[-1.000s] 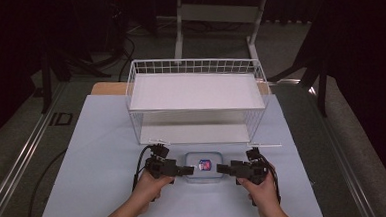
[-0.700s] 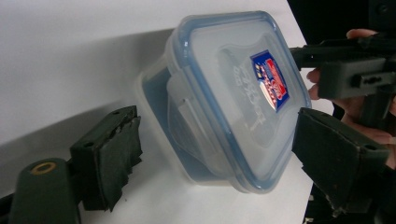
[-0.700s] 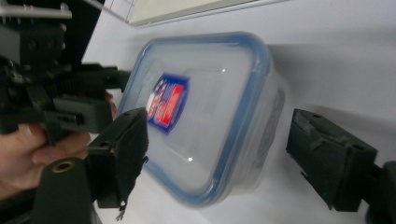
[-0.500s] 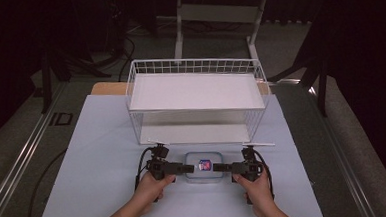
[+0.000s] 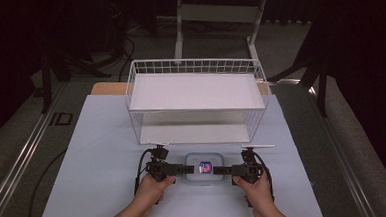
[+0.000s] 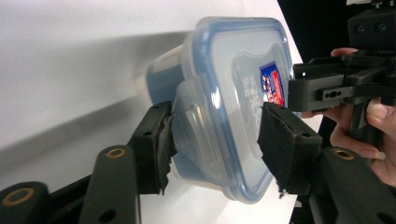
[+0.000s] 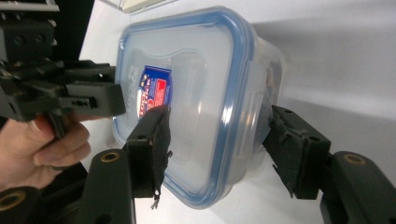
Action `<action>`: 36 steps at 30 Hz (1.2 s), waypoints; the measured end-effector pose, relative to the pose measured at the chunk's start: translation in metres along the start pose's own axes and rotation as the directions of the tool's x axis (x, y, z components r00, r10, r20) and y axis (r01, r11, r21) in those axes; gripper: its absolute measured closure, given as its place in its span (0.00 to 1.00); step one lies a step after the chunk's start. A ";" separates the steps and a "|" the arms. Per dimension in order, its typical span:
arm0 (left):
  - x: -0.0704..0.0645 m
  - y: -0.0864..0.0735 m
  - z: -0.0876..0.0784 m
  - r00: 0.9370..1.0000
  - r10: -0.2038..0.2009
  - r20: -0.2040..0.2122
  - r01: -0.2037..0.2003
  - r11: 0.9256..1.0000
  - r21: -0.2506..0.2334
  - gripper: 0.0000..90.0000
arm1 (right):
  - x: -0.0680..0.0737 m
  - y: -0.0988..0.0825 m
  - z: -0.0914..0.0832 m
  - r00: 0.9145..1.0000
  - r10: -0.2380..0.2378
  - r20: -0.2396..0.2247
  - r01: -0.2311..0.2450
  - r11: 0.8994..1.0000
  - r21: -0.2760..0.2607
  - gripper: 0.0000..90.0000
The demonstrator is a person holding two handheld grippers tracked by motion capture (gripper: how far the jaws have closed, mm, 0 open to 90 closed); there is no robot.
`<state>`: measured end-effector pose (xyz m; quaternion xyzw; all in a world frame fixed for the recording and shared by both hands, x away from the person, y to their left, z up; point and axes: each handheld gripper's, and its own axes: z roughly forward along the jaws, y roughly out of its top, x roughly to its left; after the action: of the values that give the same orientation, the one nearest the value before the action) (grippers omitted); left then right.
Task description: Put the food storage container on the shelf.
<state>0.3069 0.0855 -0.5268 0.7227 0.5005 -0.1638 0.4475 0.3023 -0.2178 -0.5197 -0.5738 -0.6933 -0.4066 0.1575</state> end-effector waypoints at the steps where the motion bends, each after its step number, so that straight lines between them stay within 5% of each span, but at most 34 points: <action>1: -0.003 -0.001 -0.001 1.000 0.013 -0.010 -0.013 1.000 -0.002 0.54 | 0.001 -0.001 -0.001 1.000 -0.006 0.003 0.006 1.000 -0.004 0.47; 7: -0.013 -0.008 -0.005 0.997 0.050 -0.051 -0.051 0.998 -0.024 0.56 | 0.008 -0.009 -0.005 0.998 -0.047 0.028 0.048 0.998 -0.030 0.49; 14: -0.015 -0.009 -0.009 0.997 0.034 -0.063 -0.037 0.998 -0.054 0.57 | 0.014 -0.009 -0.005 0.996 -0.078 0.044 0.081 0.995 -0.056 0.48; 31: -0.010 0.033 -0.038 0.993 0.054 -0.102 -0.069 0.987 -0.147 0.57 | 0.038 0.034 0.003 0.992 -0.119 0.038 0.124 0.982 -0.144 0.48; 36: 0.007 0.043 -0.035 0.991 0.103 -0.086 -0.117 0.976 -0.185 0.57 | 0.039 0.047 0.012 0.986 -0.153 0.062 0.162 0.972 -0.173 0.48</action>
<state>0.3406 0.1139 -0.4919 0.7090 0.4898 -0.0627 0.5035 0.3378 -0.1819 -0.4824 -0.5384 -0.7012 -0.4639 0.0565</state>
